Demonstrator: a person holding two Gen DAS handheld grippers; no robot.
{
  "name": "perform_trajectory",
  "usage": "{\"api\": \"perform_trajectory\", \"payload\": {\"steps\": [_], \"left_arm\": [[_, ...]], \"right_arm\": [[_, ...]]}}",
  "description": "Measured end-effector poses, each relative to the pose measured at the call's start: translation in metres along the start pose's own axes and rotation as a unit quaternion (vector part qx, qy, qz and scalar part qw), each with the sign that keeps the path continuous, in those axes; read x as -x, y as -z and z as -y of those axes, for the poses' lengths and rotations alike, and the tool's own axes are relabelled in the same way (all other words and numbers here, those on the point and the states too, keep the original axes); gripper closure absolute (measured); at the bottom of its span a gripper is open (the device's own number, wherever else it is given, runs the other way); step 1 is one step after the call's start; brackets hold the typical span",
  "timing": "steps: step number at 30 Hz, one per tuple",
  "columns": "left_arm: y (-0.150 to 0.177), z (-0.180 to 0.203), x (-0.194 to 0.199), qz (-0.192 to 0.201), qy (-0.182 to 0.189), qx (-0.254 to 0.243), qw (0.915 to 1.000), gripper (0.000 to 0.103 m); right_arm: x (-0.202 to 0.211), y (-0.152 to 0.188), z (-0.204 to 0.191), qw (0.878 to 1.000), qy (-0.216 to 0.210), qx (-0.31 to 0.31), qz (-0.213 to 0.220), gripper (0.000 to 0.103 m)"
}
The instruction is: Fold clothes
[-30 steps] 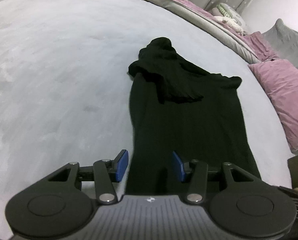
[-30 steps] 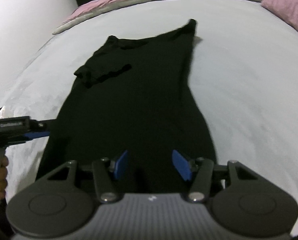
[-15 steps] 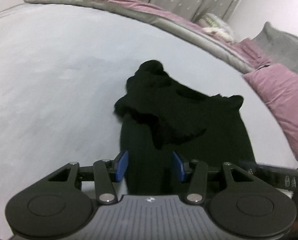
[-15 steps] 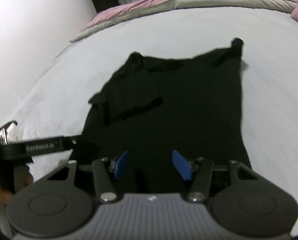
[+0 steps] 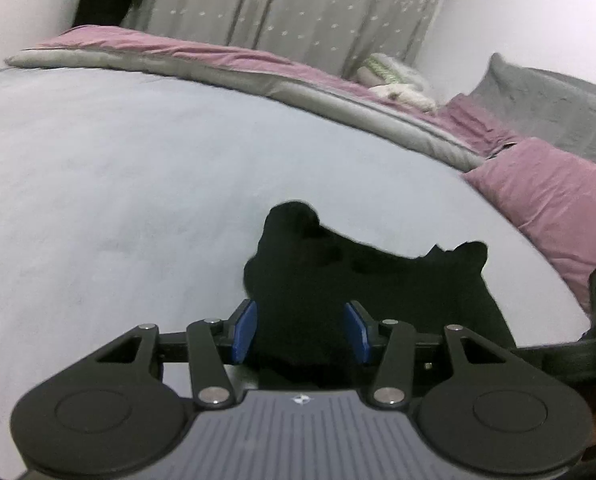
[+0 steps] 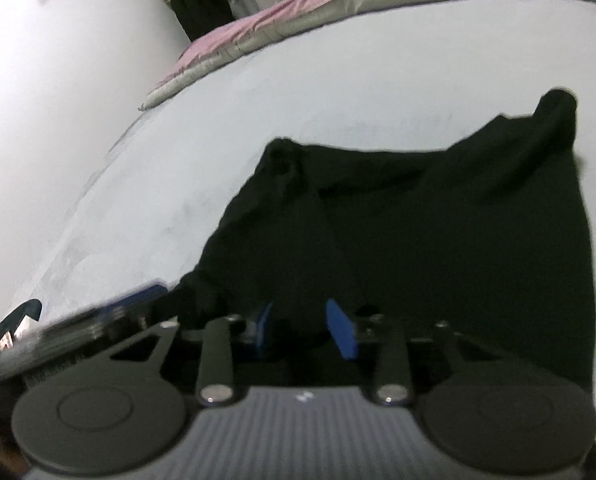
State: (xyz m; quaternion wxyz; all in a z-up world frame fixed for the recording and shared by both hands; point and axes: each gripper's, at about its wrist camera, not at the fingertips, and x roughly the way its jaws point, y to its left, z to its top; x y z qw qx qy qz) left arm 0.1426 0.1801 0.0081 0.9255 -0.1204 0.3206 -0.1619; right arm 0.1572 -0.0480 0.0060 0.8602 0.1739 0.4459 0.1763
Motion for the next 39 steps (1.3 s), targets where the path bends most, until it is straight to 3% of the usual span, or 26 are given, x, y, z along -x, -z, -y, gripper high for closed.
{"api": "perform_trajectory", "payload": {"steps": [3,9,13,15,21,24,28,32,34,39], "left_arm": [[-0.006,-0.010,-0.007,0.012,0.018,-0.027,0.9994,0.056],[-0.020,-0.030,-0.012,0.003,0.083,-0.030,0.9961,0.056],[-0.017,-0.029,0.008,0.019,0.146,-0.055,0.9876,0.051],[-0.019,-0.023,0.013,0.017,0.157,-0.071,0.9848,0.048],[-0.011,0.005,0.011,-0.005,0.153,-0.139,0.9784,0.043],[-0.002,0.016,-0.002,-0.036,0.138,-0.164,0.9762,0.043],[0.012,0.037,-0.011,-0.065,0.118,-0.215,0.9672,0.043],[0.023,0.054,-0.012,-0.077,0.107,-0.259,0.9568,0.043],[0.025,0.058,-0.010,-0.077,0.103,-0.269,0.9545,0.043],[0.027,0.054,-0.010,-0.087,0.085,-0.285,0.9507,0.047]], "right_arm": [[-0.004,0.000,0.002,1.000,-0.010,-0.004,-0.008,0.096],[-0.003,-0.016,-0.002,0.999,-0.034,0.002,0.012,0.097],[-0.003,-0.031,-0.004,0.996,-0.075,-0.017,0.042,0.097],[-0.003,-0.038,-0.005,0.993,-0.099,-0.026,0.058,0.097],[0.000,-0.044,0.004,0.982,-0.152,-0.048,0.101,0.097],[0.006,-0.040,0.017,0.983,-0.136,-0.044,0.111,0.097],[0.013,-0.038,0.033,0.990,-0.100,-0.046,0.091,0.097],[0.028,-0.038,0.046,0.991,-0.092,-0.047,0.091,0.088],[0.032,-0.037,0.048,0.990,-0.088,-0.045,0.099,0.071],[0.028,-0.033,0.051,0.992,-0.083,-0.037,0.086,0.068]]}}
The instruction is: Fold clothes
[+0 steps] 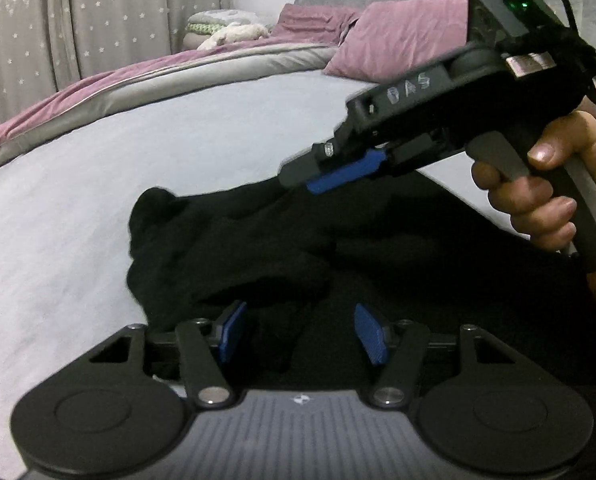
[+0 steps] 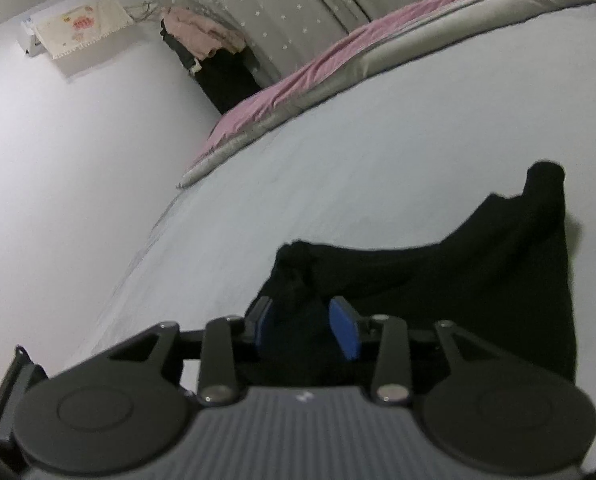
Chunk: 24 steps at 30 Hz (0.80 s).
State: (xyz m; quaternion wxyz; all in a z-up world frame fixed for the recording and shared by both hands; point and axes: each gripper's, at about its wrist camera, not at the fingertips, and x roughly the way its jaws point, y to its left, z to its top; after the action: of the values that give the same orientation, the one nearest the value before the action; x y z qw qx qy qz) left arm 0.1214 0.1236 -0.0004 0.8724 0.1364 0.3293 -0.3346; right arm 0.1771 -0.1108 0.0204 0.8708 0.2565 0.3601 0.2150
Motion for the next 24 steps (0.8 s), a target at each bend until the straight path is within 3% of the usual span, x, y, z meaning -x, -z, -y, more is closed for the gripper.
{"api": "perform_trajectory", "payload": {"steps": [3,7,11,15,16,17,18,20,24], "left_arm": [[0.002,-0.003,-0.004,-0.017,-0.014,-0.004,0.9998,0.052],[0.001,-0.007,0.004,-0.009,-0.024,0.002,0.9997,0.054],[0.002,-0.008,0.001,-0.015,-0.023,0.005,0.9996,0.054],[0.007,-0.001,-0.008,-0.025,-0.027,-0.010,0.9993,0.056],[0.006,-0.002,-0.006,-0.027,-0.026,-0.004,0.9993,0.065],[0.004,-0.002,-0.005,-0.033,-0.030,0.001,0.9990,0.090],[0.003,-0.002,-0.004,-0.039,-0.035,0.005,0.9986,0.098],[0.000,-0.001,-0.001,-0.051,-0.043,0.013,0.9977,0.098],[-0.002,0.016,0.006,-0.092,-0.040,-0.021,0.9947,0.098]], "right_arm": [[-0.018,0.005,0.001,0.999,0.008,0.010,-0.033,0.069],[-0.035,0.014,0.001,0.997,0.040,0.027,-0.058,0.070],[-0.036,0.016,0.004,0.997,0.034,0.036,-0.062,0.088],[-0.040,0.021,0.010,0.997,0.021,0.031,-0.066,0.096],[-0.042,0.021,0.012,0.997,0.017,0.025,-0.064,0.097],[-0.044,0.021,0.014,0.998,0.013,0.019,-0.063,0.097],[-0.044,0.020,0.016,0.998,0.009,0.010,-0.057,0.097],[-0.041,0.017,0.022,0.999,0.003,-0.007,-0.042,0.097],[-0.035,0.014,0.034,0.999,-0.020,-0.045,-0.022,0.097]]}}
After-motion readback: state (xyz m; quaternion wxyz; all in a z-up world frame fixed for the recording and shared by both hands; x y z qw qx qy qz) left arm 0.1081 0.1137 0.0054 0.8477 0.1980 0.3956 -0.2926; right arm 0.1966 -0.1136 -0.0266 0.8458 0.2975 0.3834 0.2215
